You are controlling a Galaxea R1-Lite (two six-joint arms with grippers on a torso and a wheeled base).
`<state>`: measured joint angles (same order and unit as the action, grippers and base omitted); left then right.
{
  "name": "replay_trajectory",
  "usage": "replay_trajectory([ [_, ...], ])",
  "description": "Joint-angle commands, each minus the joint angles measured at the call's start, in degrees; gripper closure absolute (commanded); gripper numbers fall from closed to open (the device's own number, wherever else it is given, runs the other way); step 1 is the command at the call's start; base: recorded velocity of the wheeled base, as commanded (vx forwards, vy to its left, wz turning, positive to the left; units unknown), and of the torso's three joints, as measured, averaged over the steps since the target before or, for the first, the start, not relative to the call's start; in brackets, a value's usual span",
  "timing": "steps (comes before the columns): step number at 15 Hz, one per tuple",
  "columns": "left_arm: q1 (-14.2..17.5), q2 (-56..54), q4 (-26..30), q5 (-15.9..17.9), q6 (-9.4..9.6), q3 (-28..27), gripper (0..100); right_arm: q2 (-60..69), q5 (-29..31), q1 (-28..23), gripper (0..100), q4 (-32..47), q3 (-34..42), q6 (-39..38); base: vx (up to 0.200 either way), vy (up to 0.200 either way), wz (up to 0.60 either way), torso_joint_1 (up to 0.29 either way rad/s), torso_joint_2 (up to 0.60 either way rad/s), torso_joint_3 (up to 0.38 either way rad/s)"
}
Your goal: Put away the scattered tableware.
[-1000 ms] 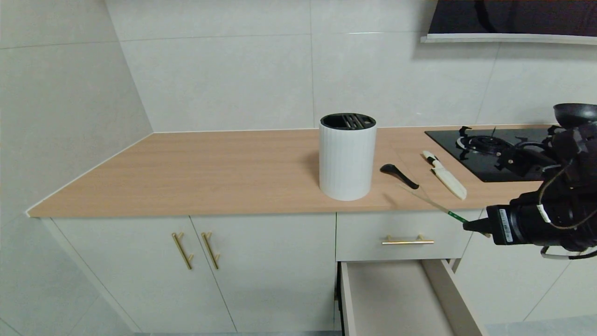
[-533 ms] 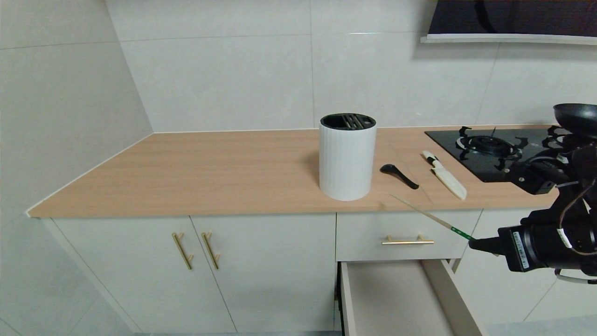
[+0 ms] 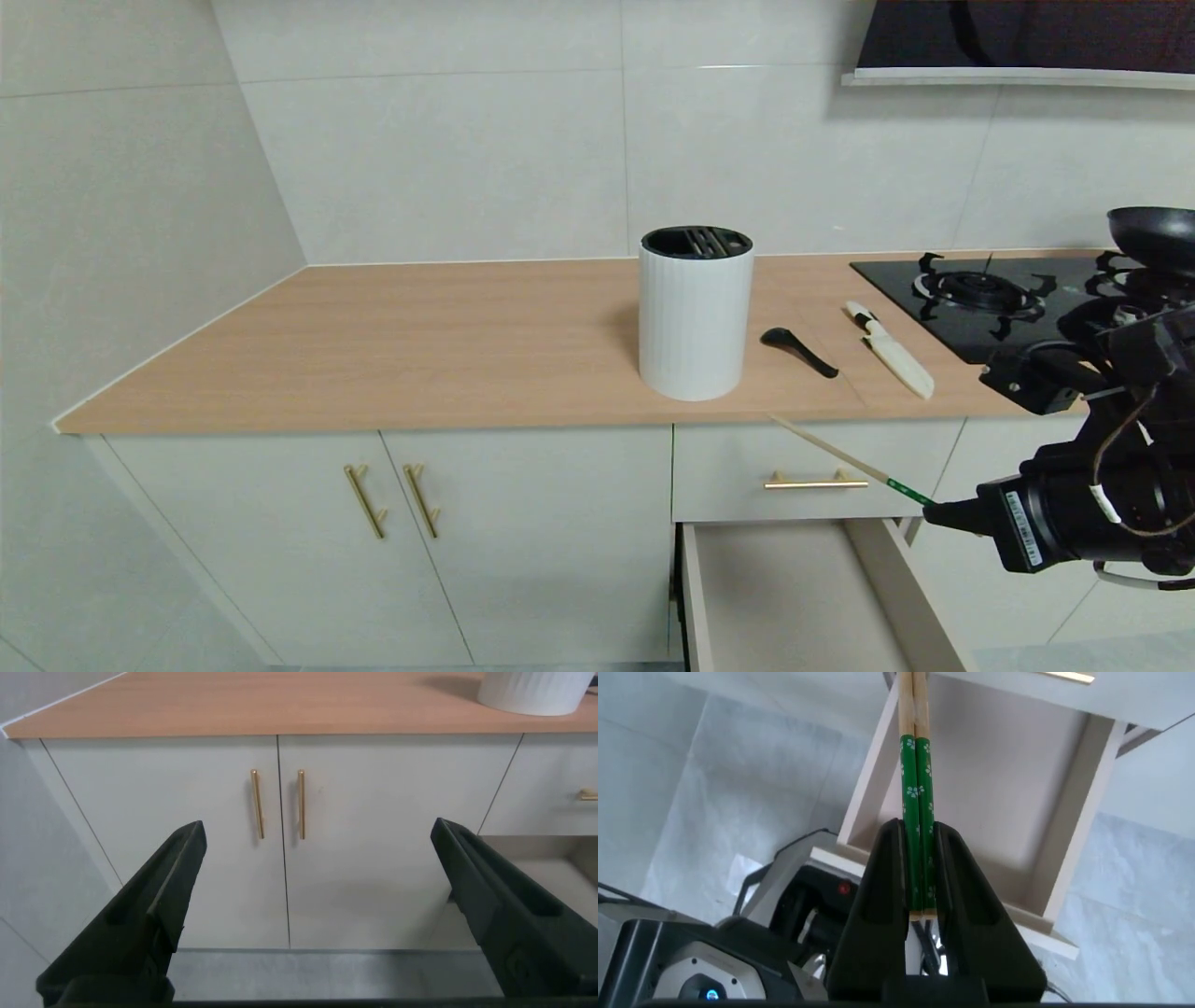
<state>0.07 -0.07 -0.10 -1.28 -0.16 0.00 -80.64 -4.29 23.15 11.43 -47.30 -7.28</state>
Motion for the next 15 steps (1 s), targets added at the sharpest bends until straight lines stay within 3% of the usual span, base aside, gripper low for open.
replay_trajectory([
  [1, -0.07, 0.07, 0.1, -0.04, -0.02, 0.0, 0, -1.54, -0.02, 0.4, 100, 0.08, 0.1, -0.02, 0.0, 0.0, 0.0, -0.129, 0.28, 0.154],
  [15, 0.01, 0.07, 0.01, -0.04, -0.02, 0.0, 0, -3.21, -0.1, 0.76, 100, -0.01, 0.1, -0.02, 0.0, 0.0, 0.0, -0.184, 0.47, 0.275],
])
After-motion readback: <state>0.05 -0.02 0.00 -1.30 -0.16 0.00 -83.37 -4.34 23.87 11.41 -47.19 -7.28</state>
